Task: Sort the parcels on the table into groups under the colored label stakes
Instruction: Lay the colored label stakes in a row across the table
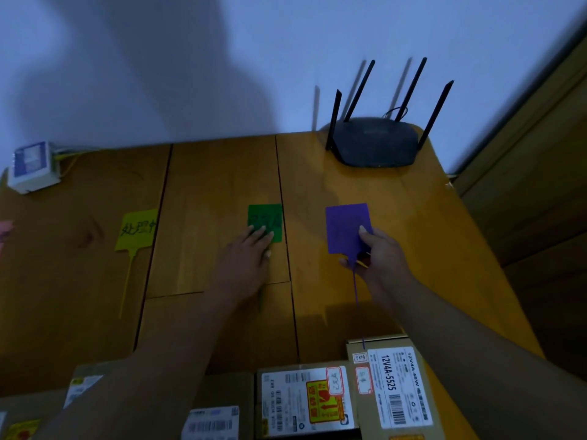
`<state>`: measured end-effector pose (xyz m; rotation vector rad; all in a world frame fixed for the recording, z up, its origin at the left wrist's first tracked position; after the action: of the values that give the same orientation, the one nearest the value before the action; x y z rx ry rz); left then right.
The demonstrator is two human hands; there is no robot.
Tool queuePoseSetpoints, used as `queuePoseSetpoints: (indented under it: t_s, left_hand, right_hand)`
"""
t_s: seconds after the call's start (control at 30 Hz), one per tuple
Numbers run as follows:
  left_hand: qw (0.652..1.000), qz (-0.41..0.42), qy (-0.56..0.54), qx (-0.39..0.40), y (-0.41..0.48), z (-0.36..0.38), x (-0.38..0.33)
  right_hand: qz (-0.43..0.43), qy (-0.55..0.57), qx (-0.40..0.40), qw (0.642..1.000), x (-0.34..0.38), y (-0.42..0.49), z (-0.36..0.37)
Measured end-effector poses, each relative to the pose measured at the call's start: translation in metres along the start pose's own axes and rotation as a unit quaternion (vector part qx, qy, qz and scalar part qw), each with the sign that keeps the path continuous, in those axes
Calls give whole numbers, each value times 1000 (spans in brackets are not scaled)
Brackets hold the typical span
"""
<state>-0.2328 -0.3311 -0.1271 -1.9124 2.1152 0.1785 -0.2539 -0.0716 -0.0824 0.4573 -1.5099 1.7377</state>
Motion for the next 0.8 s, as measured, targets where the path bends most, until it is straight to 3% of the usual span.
queuePoseSetpoints:
  t_s: [0.07,0.23,0.37,0.43,0.53,0.57,0.8]
  left_hand:
    - [999,-13,11,31,-3,4,1]
    - [998,-57,-11,16,-3,-2,-17]
    - [992,-59,-78,-77,8,-21,-61]
    - [956,-105,-260,-83,20,-25,-98]
    - [805,-202,-557,-16,39,-11,-152]
    - [784,-204,-586,-10,45,-5,-162]
    - [790,-238,-557,-94,80,28,-170]
  right_hand:
    - [-4,-4,3,1000,2,3,-3]
    - [-7,-13,8,1000,4,7,-16]
    - [-8,-22,6,1000,9,10,-25]
    - [-13,-24,-2,1000,14,13,-35]
    - [-25,-27,-1,999,24,20,-50]
    - [-30,-29,-2,999,27,22,-55]
    - [-42,-37,-81,995,40,52,-96]
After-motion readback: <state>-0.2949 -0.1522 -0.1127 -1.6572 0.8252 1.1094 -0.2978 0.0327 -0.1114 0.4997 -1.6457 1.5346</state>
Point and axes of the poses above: each hand's wrist, its own y-axis towards the middle knuckle, its own z-axis out of the palm, x = y × z, the point moved 6 cm from there along y, towards the middle knuckle, and after that the axes turned 6 degrees about z, right-handed, at the moved point
